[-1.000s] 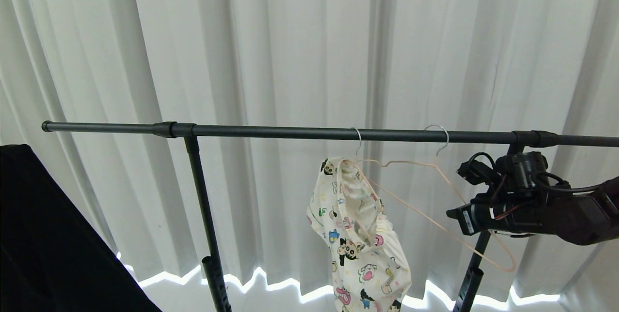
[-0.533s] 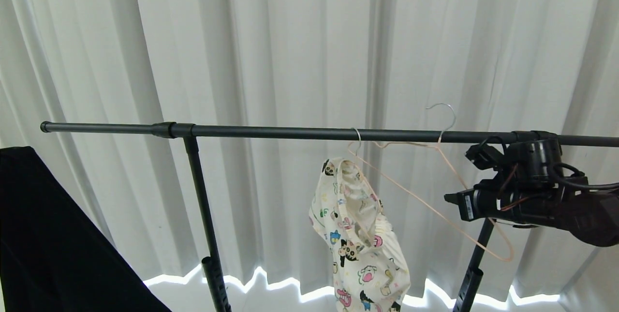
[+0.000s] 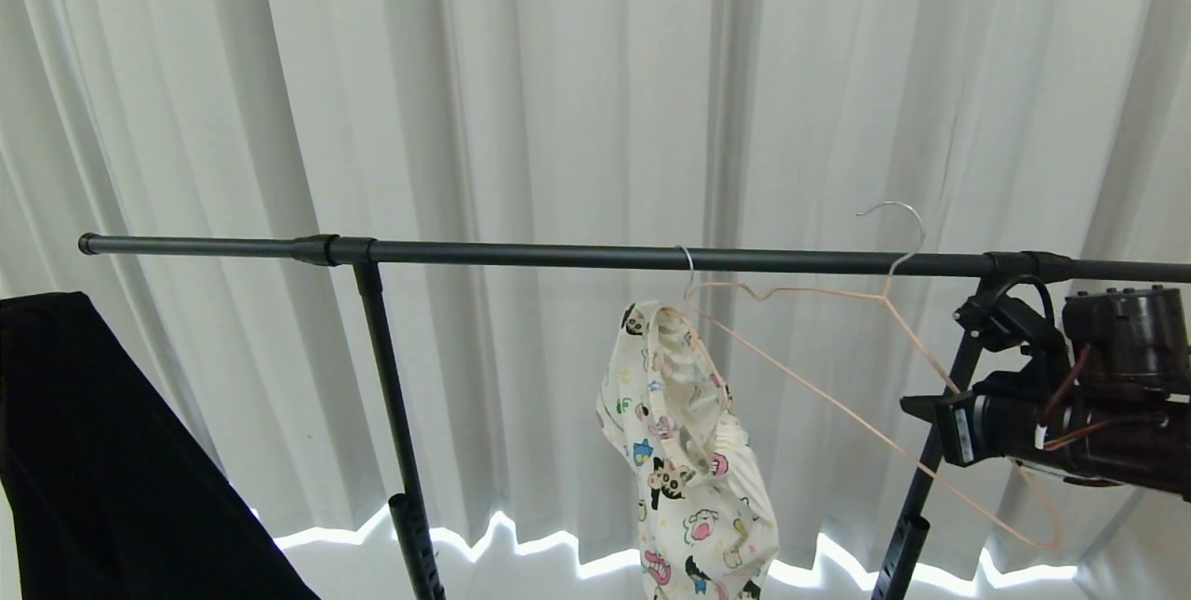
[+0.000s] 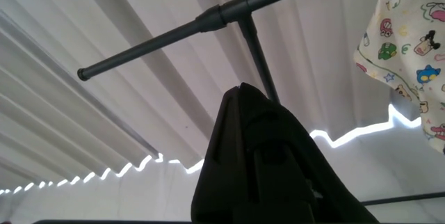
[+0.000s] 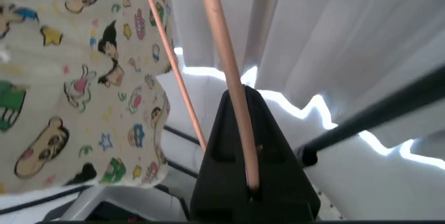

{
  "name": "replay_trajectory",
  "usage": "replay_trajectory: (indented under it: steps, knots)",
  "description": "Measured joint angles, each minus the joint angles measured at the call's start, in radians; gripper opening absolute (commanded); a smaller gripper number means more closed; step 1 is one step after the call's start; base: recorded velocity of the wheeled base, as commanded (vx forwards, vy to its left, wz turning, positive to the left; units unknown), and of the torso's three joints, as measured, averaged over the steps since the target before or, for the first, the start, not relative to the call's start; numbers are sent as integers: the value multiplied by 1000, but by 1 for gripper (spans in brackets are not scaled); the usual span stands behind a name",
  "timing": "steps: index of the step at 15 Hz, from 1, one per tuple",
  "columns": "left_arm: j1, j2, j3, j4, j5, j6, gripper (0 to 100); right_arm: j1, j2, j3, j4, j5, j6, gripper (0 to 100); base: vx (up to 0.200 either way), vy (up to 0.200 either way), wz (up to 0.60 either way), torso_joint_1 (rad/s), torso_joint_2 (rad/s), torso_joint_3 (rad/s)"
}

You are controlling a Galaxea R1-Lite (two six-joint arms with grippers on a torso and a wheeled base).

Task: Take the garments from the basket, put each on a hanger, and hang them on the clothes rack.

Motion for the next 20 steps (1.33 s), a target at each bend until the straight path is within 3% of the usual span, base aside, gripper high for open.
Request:
replay_trajectory:
  steps: [2,6,11,15,20]
  knots:
    - [0,3,-1,0,0,0,0,0,-50,26,45,-37,-1,0,0,0,0,0,0,0]
    - [0,15,1,0,0,1,0,2,-207,40,295,-156,-3,0,0,0,0,0,0,0]
    - [0,27,4,0,1,31,0,2,-420,66,506,-316,-3,0,0,0,0,0,0,0]
    - [0,29,11,0,2,61,0,2,-544,135,531,-426,-7,0,-100,0,0,2,4,0]
    - [-4,29,16,0,2,65,0,1,-601,146,530,-445,-17,0,-200,0,0,0,0,2]
